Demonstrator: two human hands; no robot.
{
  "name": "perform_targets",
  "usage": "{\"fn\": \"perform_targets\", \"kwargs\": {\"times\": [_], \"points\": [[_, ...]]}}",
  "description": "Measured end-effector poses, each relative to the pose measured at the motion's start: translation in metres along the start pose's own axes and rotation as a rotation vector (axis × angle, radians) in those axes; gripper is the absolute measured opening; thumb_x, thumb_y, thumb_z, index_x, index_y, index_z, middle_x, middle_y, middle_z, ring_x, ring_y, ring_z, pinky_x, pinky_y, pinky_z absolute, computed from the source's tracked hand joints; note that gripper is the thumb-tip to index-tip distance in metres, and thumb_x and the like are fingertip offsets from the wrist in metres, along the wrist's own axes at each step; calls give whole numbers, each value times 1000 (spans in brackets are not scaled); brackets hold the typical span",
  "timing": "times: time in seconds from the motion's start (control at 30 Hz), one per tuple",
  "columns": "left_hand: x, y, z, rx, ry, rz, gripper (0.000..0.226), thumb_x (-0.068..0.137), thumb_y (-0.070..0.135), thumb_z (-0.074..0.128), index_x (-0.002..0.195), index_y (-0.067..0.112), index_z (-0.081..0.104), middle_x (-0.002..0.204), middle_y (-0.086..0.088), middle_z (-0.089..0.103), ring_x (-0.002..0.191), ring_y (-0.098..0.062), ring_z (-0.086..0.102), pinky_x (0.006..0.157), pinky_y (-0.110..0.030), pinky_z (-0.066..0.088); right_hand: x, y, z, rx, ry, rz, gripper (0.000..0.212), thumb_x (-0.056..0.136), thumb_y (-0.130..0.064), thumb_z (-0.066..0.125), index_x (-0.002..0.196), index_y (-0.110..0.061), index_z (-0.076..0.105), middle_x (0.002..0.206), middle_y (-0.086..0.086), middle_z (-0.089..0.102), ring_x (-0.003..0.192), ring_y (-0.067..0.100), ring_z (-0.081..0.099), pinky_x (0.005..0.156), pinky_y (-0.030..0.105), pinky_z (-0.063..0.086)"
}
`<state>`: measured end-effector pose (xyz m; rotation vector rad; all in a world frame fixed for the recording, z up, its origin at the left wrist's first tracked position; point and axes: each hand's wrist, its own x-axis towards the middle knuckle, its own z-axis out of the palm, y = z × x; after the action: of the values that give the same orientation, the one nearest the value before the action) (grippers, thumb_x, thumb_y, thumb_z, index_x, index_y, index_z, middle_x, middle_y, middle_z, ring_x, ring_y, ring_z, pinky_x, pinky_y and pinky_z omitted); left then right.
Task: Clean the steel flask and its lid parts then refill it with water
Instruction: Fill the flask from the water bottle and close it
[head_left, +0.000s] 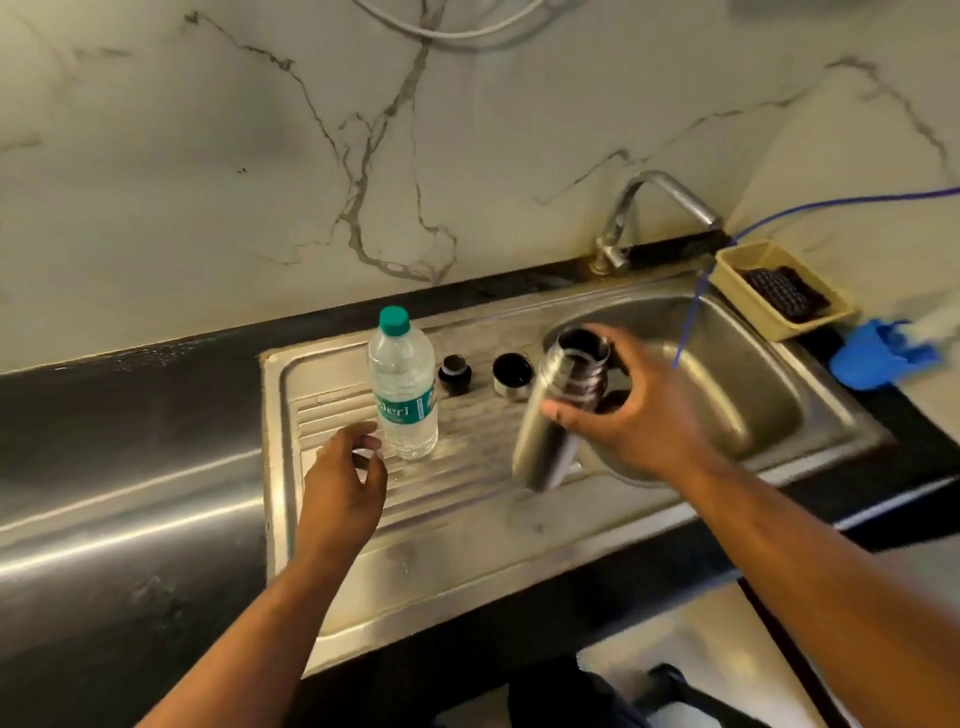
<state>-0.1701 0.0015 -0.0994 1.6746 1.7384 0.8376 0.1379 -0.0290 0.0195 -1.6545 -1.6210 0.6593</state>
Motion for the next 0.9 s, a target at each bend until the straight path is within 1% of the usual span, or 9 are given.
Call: {"fn": "perform_targets", "kwargs": {"times": [0.1, 0.3, 0.37, 0.47, 0.5, 0.67, 0.73, 0.83, 0.9], "points": [[-8, -2, -2, 19, -28, 12, 38, 96, 15, 66, 132, 20, 57, 115, 9, 64, 85, -3, 60, 68, -11, 42, -32, -2, 27, -17, -127, -22, 77, 68, -43, 92, 134, -35, 52, 118, -27, 63, 114, -9, 57, 94, 23, 52], [-22, -18, -13, -12, -7, 6, 30, 96, 7, 63, 122, 20, 62, 108, 8, 67, 85, 0, 62, 65, -2, 41, -49, -33, 93, -14, -357, -176, 78, 74, -46, 87, 138, -33, 46, 131, -18, 59, 121, -3, 53, 102, 24, 47], [-26, -24, -19, -11, 9, -14, 30, 95, 4, 61, 119, 22, 63, 106, 9, 67, 87, 0, 62, 68, -3, 43, -47, -41, 112, -4, -403, -208, 77, 76, -45, 86, 139, -34, 45, 133, -17, 57, 122, -3, 51, 102, 22, 47], [-32, -31, -26, -39, 30, -57, 30, 95, 4, 60, 115, 26, 64, 103, 14, 68, 89, -1, 64, 78, -23, 53, -47, -48, 132, 15, -417, -240, 77, 77, -44, 87, 140, -34, 44, 133, -19, 56, 123, -2, 51, 100, 23, 49], [-34, -32, -27, -43, 34, -61, 30, 95, 4, 60, 114, 27, 64, 101, 15, 68, 88, 0, 64, 78, -25, 53, -47, -49, 136, 17, -421, -246, 77, 77, -44, 87, 140, -34, 45, 133, -20, 56, 123, -1, 50, 100, 25, 50], [-41, -43, -35, -83, 42, -72, 27, 96, 7, 63, 111, 30, 67, 98, 18, 71, 90, 7, 62, 73, -8, 44, -53, -46, 147, 13, -425, -268, 77, 78, -50, 84, 141, -43, 41, 134, -34, 46, 126, -3, 47, 97, 28, 52], [-41, -43, -37, -110, 46, -64, 26, 97, 9, 63, 108, 31, 69, 97, 19, 71, 92, 6, 63, 73, -9, 46, -53, -47, 149, 3, -439, -272, 77, 79, -54, 82, 142, -47, 37, 136, -37, 42, 128, -5, 42, 96, 26, 52], [-37, -37, -42, -166, 51, -46, 25, 96, 8, 64, 105, 31, 69, 96, 19, 72, 93, 2, 65, 72, -10, 49, -49, -50, 155, -4, -485, -285, 78, 80, -56, 79, 144, -48, 35, 141, -32, 41, 130, -4, 39, 96, 30, 53], [-33, -32, -46, -192, 49, -37, 25, 96, 9, 64, 105, 32, 69, 97, 18, 72, 94, 0, 65, 74, -11, 50, -45, -53, 158, -16, -487, -273, 78, 79, -57, 80, 143, -50, 35, 141, -32, 42, 130, -5, 38, 100, 29, 51]]}}
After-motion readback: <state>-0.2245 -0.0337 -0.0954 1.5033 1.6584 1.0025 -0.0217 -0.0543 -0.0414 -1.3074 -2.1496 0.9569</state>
